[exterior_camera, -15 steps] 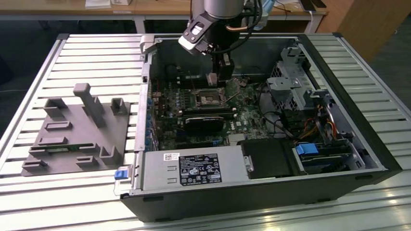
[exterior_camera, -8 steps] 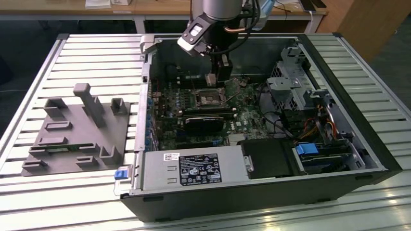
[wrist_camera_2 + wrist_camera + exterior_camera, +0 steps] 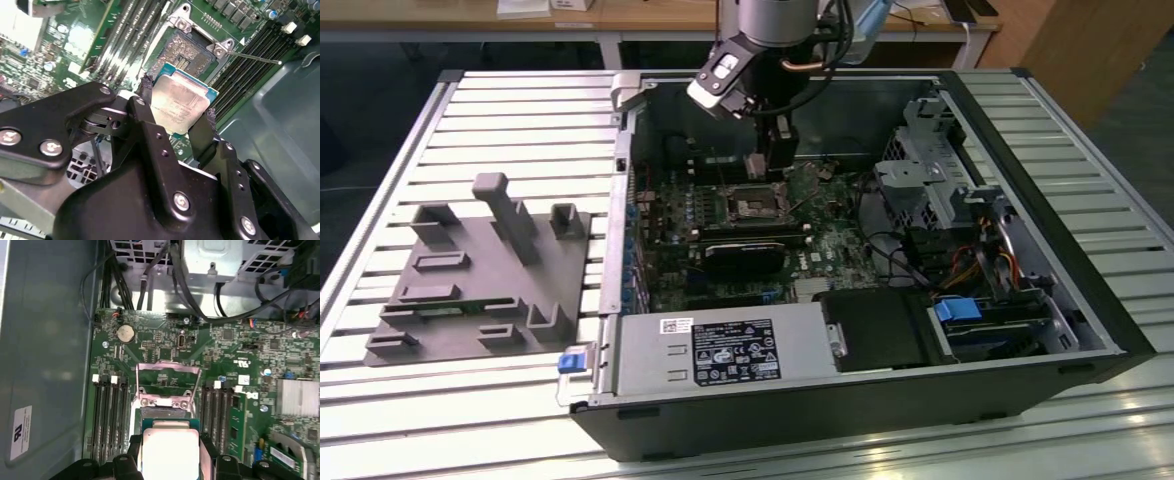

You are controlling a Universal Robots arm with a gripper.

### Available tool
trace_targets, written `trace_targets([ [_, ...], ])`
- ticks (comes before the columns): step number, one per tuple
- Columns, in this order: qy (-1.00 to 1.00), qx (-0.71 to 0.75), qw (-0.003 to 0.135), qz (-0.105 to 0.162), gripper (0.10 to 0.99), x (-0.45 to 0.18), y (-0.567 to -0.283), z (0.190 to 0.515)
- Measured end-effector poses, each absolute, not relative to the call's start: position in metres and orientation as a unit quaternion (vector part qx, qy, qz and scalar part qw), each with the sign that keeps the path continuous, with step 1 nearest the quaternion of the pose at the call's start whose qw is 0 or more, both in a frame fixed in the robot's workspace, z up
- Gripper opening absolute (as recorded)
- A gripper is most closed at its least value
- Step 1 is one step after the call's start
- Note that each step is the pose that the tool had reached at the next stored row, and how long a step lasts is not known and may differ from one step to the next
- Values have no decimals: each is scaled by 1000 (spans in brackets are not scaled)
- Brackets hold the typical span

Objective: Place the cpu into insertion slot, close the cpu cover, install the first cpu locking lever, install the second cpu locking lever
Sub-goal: 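Place the cpu into insertion slot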

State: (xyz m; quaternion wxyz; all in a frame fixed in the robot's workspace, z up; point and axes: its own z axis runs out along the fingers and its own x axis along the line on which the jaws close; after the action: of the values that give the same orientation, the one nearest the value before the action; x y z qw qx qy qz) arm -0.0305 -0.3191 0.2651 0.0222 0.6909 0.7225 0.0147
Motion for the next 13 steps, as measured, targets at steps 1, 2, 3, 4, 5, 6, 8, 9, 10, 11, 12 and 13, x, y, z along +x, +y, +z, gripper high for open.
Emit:
trace_targets([
  [1, 722, 691, 22, 15, 541, -30, -319, 263],
  [2, 722, 691, 22, 15, 541, -30, -318, 262],
  [3, 722, 691, 23, 14, 541, -30, -318, 260],
  [4, 722, 692, 23, 14, 541, -30, -318, 259],
  [5, 722, 692, 24, 13, 541, -30, -318, 258],
  [6, 722, 692, 25, 12, 541, -30, -318, 258],
  [8, 722, 692, 27, 10, 541, -30, -318, 256],
  [9, 722, 692, 28, 8, 541, -30, -318, 254],
  [10, 722, 692, 29, 8, 541, -30, -318, 253],
  [11, 722, 692, 29, 8, 541, -30, -318, 251],
  [12, 722, 692, 29, 8, 541, -30, -318, 249],
  [13, 722, 692, 29, 8, 541, -30, -318, 248],
])
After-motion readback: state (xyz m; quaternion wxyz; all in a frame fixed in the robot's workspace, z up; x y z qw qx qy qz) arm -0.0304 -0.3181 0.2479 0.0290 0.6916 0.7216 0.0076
